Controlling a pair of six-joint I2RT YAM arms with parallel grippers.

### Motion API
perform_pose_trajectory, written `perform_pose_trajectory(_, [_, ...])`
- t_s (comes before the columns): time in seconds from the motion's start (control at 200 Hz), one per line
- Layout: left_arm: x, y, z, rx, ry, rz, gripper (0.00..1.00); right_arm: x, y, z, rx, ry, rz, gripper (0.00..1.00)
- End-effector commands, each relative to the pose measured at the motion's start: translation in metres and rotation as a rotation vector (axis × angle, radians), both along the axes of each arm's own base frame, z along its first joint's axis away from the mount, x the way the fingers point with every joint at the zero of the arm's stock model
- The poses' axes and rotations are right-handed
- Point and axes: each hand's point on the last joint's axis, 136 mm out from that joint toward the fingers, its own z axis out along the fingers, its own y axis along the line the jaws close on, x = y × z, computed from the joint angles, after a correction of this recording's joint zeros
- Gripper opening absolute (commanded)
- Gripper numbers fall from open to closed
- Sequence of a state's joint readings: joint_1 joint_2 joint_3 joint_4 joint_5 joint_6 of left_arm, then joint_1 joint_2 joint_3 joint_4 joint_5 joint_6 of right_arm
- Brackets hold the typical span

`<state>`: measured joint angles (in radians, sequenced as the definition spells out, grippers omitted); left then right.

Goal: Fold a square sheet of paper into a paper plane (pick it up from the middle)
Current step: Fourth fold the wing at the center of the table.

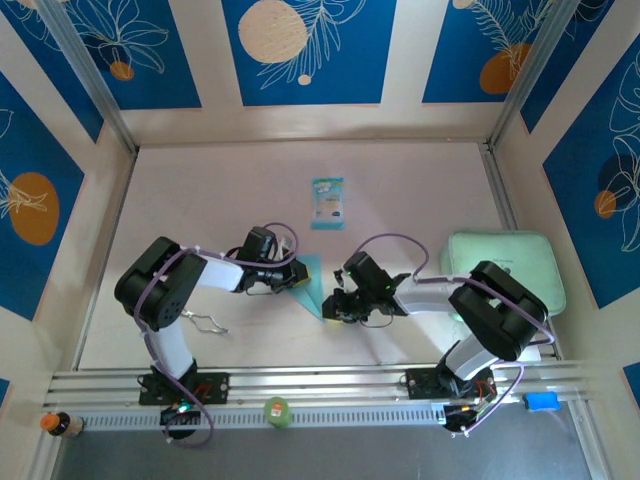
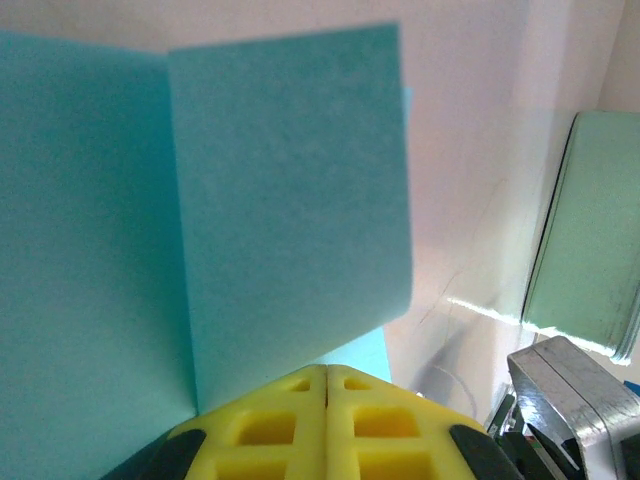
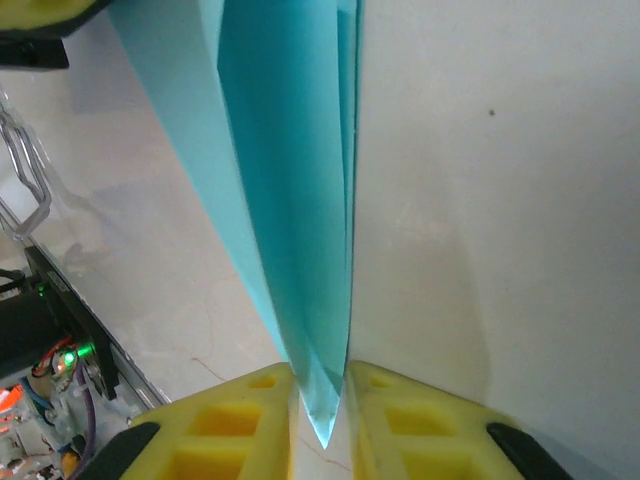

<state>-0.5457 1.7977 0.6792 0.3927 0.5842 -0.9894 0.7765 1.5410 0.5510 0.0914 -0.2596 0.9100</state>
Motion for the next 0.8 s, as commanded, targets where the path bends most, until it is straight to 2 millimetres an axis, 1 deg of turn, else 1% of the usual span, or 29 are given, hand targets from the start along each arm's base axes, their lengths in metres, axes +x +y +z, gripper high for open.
perform_pose_trajectory(0.0, [-0.012, 0.011, -0.026, 0.066, 0.065, 0.016, 0.01, 0.011, 0.005, 0.018, 0.006, -0.023, 0.008, 0.24])
perform_pose_trajectory(0.07, [-0.013, 0.012, -0.026, 0.066, 0.066, 0.015, 0.01, 0.02, 0.006, 0.024, 0.001, -0.046, -0.002, 0.28])
perform_pose_trajectory(0.165, [-0.013, 0.012, -0.026, 0.066, 0.064, 0.014, 0.01, 0.026, 0.012, 0.03, 0.015, -0.06, 0.016, 0.32])
perform_pose_trajectory(0.365, [-0.012, 0.011, -0.025, 0.063, 0.062, 0.014, 0.01, 0.038, 0.015, 0.025, -0.022, -0.046, 0.001, 0.34])
perform_pose_trajectory(0.41, [-0.013, 0.011, -0.025, 0.062, 0.064, 0.013, 0.01, 0.038, 0.014, 0.023, -0.035, -0.036, -0.002, 0.34])
perform_pose_trajectory(0.48, [-0.013, 0.011, -0.025, 0.062, 0.064, 0.014, 0.01, 0.034, 0.014, 0.025, -0.036, -0.024, 0.003, 0.34])
perform_pose_trajectory(0.55, [-0.013, 0.011, -0.024, 0.061, 0.061, 0.012, 0.01, 0.026, 0.012, 0.029, -0.047, -0.016, 0.02, 0.35])
perform_pose_trajectory(0.585, [-0.013, 0.011, -0.024, 0.062, 0.061, 0.015, 0.01, 0.022, 0.01, 0.032, -0.05, -0.016, 0.028, 0.37])
perform_pose_trajectory(0.67, [-0.013, 0.011, -0.024, 0.062, 0.062, 0.013, 0.01, 0.013, 0.005, 0.037, -0.051, -0.014, 0.038, 0.39])
perform_pose_trajectory(0.725, [-0.012, 0.011, -0.023, 0.061, 0.061, 0.013, 0.01, 0.012, 0.0, 0.04, -0.061, -0.025, 0.026, 0.41])
perform_pose_trajectory(0.795, [-0.013, 0.011, -0.024, 0.062, 0.062, 0.012, 0.01, 0.015, -0.007, 0.041, -0.084, -0.042, 0.001, 0.43])
